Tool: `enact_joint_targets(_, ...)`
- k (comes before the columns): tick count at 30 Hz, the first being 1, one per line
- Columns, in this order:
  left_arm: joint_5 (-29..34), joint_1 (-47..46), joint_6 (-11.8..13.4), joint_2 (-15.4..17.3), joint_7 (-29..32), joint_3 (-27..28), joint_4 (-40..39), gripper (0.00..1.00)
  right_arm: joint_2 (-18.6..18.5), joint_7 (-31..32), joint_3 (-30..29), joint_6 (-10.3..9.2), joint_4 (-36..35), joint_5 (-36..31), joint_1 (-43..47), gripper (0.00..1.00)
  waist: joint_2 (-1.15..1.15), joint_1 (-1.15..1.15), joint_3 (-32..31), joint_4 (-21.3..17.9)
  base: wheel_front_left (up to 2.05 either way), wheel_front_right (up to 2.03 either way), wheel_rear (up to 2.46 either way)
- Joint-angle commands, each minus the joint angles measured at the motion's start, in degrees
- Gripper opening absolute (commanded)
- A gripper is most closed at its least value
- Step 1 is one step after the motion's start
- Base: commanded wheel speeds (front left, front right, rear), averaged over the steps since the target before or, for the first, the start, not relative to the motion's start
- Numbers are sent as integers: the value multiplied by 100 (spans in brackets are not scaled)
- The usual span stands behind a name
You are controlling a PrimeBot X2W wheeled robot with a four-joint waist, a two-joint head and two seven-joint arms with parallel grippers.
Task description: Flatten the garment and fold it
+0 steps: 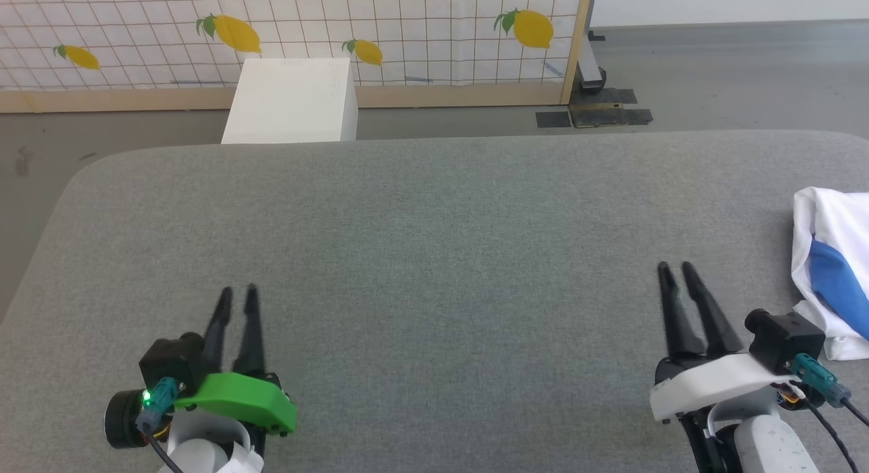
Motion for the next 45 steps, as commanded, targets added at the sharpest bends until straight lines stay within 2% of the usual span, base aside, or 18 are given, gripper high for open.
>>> enact_joint_targets(1, 4, 1, 1, -1, 3, 1, -3, 0, 0, 3, 0, 0, -4, -3, 2, 0, 0, 0, 0, 1, 0, 0, 0)
enact_joint_targets(45, 549, 177, -55, -189, 489, 169, -431, 0, 1, 480, -10, -3, -538, -476, 234, 0, 13, 0, -34, 85, 0, 0, 0)
